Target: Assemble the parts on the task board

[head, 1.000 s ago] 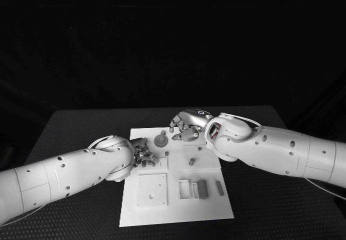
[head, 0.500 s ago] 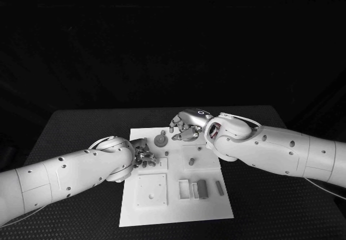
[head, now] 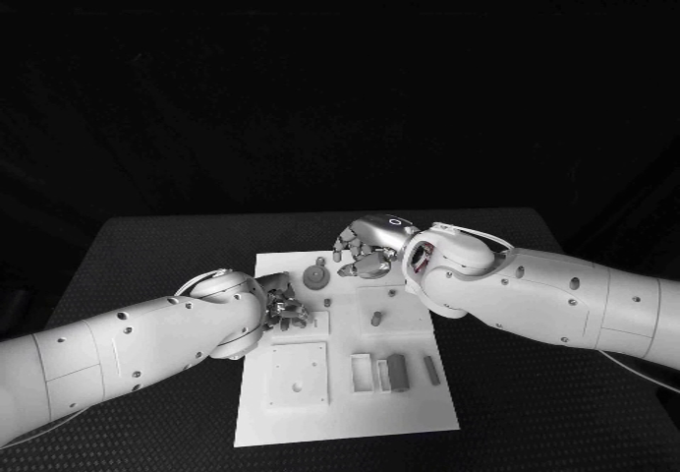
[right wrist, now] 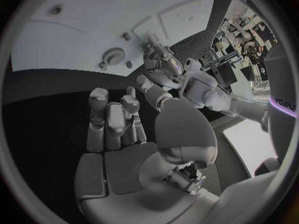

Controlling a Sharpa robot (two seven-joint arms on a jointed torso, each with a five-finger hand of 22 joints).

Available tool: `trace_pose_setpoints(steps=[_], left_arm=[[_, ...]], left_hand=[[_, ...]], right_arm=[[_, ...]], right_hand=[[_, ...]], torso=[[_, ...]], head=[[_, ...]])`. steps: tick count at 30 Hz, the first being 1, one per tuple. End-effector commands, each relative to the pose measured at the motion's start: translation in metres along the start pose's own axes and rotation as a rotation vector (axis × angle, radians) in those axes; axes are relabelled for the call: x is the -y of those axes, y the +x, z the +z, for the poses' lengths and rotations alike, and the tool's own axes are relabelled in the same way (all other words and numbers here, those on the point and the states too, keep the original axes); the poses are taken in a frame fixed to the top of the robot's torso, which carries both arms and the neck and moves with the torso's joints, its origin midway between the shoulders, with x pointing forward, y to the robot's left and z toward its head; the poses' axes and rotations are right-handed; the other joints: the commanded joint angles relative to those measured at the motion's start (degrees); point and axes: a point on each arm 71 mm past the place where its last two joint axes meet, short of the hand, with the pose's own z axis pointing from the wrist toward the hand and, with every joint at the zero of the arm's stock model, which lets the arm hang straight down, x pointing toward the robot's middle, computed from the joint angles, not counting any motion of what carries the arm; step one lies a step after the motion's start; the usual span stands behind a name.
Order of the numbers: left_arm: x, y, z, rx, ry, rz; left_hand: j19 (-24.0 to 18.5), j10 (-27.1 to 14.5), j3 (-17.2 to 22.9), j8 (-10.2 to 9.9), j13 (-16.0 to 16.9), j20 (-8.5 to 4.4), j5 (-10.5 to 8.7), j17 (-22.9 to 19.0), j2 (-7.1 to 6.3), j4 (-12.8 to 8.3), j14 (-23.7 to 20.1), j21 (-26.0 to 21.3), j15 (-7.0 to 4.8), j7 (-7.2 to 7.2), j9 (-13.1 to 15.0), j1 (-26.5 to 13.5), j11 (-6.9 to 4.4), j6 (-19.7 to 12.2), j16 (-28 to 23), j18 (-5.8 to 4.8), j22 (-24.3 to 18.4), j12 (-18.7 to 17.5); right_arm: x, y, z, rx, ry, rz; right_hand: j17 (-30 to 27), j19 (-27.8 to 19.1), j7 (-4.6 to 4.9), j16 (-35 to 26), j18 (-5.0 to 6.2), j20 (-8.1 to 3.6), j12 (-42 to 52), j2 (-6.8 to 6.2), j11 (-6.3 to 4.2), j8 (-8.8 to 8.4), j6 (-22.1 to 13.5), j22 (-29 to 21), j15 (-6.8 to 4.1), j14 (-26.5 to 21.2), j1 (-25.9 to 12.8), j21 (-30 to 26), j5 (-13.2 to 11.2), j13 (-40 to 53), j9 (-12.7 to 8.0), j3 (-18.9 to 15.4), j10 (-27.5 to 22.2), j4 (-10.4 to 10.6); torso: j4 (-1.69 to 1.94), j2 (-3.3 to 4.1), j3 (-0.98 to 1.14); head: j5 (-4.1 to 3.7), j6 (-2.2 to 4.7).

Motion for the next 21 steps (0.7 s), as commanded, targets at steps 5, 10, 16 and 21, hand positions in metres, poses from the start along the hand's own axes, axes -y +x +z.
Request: trace_pose_setpoints(steps=[5, 10, 16, 21], left_arm=[[0.0012, 0.0012, 0.0003, 0.026, 0.015, 0.039], [0.0008, 0.0012, 0.0002, 0.031, 0.016, 0.045], [0.0012, 0.0017, 0.0000, 0.032, 0.017, 0.049], [0.0016, 0.0017, -0.0001, 0.037, 0.019, 0.055]], left_hand=[[-0.1, -0.1, 0.2, 0.1, -0.1, -0.27, 0.18, -0.1, 0.27, -0.1, -0.1, 0.4, -0.70, -1.88, 0.0, 0.1, -0.31, 3.0, 0.3, 3.26, 1.3, 0.4], [-0.1, 0.0, 0.2, 0.1, -0.1, -0.30, 0.18, -0.2, 0.27, -0.2, -0.1, 0.5, -0.71, -1.89, 0.0, 0.2, -0.33, 3.1, 0.4, 3.26, 1.3, 0.5], [-0.1, 0.0, 0.2, 0.1, -0.1, -0.32, 0.18, -0.3, 0.29, -0.2, -0.1, 0.5, -0.73, -1.91, 0.1, 0.3, -0.34, 3.1, 0.4, 3.26, 1.3, 0.5], [-0.1, 0.0, 0.3, 0.1, -0.1, -0.33, 0.18, -0.4, 0.29, -0.2, -0.1, 0.6, -0.74, -1.92, 0.1, 0.3, -0.35, 3.1, 0.5, 3.26, 1.3, 0.5]], right_arm=[[-0.0005, 0.0006, -0.0001, -0.010, -0.002, -0.005], [-0.0004, 0.0006, 0.0000, -0.011, -0.002, -0.005], [-0.0006, 0.0007, 0.0002, -0.012, -0.003, -0.005], [-0.0005, 0.0008, 0.0002, -0.012, -0.002, -0.005]], right_hand=[[0.0, 0.0, 0.59, -0.3, 2.63, -0.29, -0.3, -0.58, 0.38, -0.34, 0.3, 0.3, -0.09, -0.3, -0.2, -0.3, 0.1, 0.0, 0.0, 0.2, -0.1, 0.0], [0.0, 0.0, 0.59, -0.3, 2.63, -0.29, -0.3, -0.58, 0.38, -0.35, 0.3, 0.3, -0.09, -0.3, -0.2, -0.3, 0.1, 0.0, 0.0, 0.2, -0.1, 0.0], [-0.1, 0.0, 0.59, -0.3, 2.63, -0.28, -0.3, -0.57, 0.38, -0.35, 0.3, 0.3, -0.09, -0.3, -0.2, -0.3, 0.1, 0.0, 0.0, 0.3, -0.1, 0.0], [-0.1, 0.0, 0.59, -0.3, 2.64, -0.28, -0.3, -0.57, 0.37, -0.36, 0.3, 0.3, -0.09, -0.3, -0.3, -0.3, 0.1, 0.0, 0.0, 0.3, -0.1, 0.0]], torso=[[0.01, 0.02, -0.01], [0.01, -0.01, -0.03], [0.01, 0.01, -0.02], [-0.01, 0.03, -0.02]], head=[[-0.05, -0.04], [-0.03, -0.06], [-0.10, -0.09], [-0.08, -0.10]])
